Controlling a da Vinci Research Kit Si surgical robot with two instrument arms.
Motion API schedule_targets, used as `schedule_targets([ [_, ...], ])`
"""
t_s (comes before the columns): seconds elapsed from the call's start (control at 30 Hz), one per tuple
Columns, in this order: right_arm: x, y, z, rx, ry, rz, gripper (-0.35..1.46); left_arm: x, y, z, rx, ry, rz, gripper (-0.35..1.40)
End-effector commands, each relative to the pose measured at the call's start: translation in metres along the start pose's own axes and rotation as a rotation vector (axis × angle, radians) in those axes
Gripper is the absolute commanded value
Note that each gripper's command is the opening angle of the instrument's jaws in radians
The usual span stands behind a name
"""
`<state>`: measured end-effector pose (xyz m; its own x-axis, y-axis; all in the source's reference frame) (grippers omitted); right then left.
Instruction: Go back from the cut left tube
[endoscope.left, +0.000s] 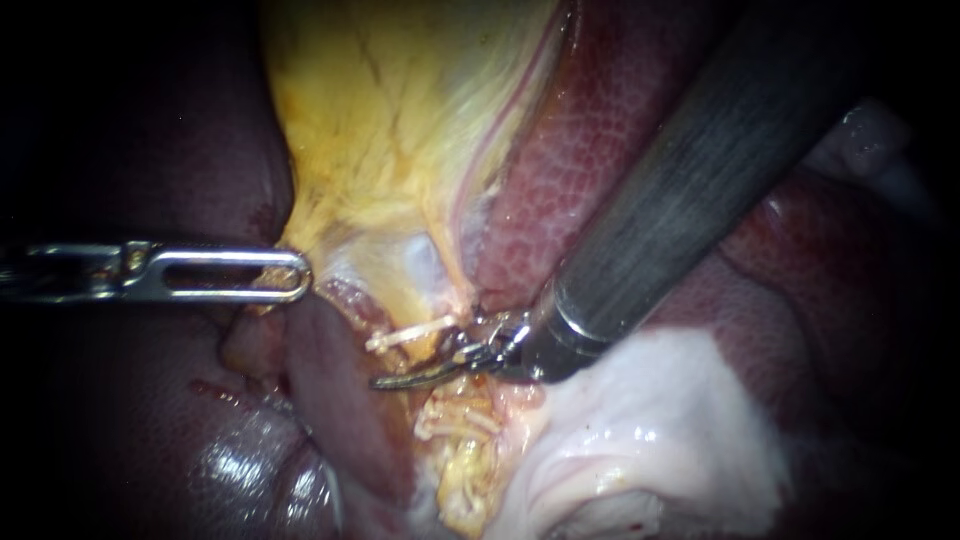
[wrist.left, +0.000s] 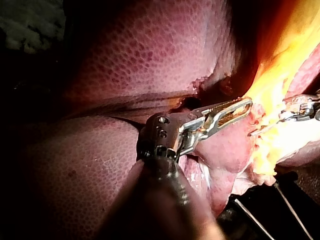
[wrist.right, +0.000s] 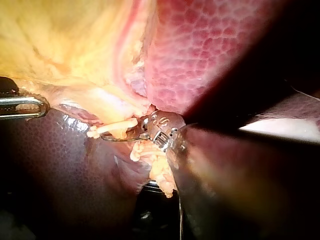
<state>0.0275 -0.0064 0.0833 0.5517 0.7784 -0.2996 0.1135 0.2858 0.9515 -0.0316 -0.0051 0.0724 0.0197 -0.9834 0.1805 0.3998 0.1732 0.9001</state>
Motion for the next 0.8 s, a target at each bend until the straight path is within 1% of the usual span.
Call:
schedule_targets([
  [0.03,0.0000,-0.0001,0.0000,0.001,0.001,-0.001,-0.35,0.0000,0.0000,0.0000,0.000,0.000,0.000,-0.35],
  [0.23,-0.0001,-0.0009,0.0004,0.017,0.014,-0.001,-0.35,0.0000,0.0001,0.0000,0.000,0.000,0.000,-0.35],
  [0.33,0.0000,-0.0010,0.0006,0.018,0.020,-0.001,-0.35,0.0000,0.0001,0.0000,0.000,0.000,0.000,-0.35],
  [0.37,0.0000,-0.0010,0.0006,0.018,0.020,-0.001,-0.18,0.0000,0.0001,0.0000,0.000,0.000,0.000,-0.35],
  [0.43,0.0000,-0.0010,0.0008,0.022,0.020,0.005,0.49,0.0000,0.0001,0.0000,0.000,0.000,0.000,-0.35],
  [0.5,0.0000,-0.0009,0.0009,0.010,0.034,-0.030,0.88,0.0000,0.0002,0.0000,0.000,0.000,0.000,-0.35],
  [0.53,0.0001,-0.0008,0.0011,-0.006,0.050,-0.047,1.08,0.0000,0.0002,0.0000,0.000,0.000,0.000,-0.35],
  [0.57,0.0002,-0.0008,0.0012,-0.019,0.062,-0.051,1.20,0.0000,0.0002,0.0000,0.000,0.000,0.000,-0.35],
  [0.6,0.0002,-0.0007,0.0013,-0.031,0.074,-0.062,1.26,0.0000,0.0002,0.0000,0.000,0.000,0.000,-0.35],
  [0.67,0.0004,-0.0007,0.0014,-0.038,0.085,-0.088,1.31,0.0000,0.0002,0.0000,0.000,0.000,0.000,-0.35],
  [0.8,0.0003,-0.0010,0.0014,-0.056,0.108,-0.101,1.38,0.0000,0.0002,0.0000,0.000,0.000,0.000,-0.35],
])
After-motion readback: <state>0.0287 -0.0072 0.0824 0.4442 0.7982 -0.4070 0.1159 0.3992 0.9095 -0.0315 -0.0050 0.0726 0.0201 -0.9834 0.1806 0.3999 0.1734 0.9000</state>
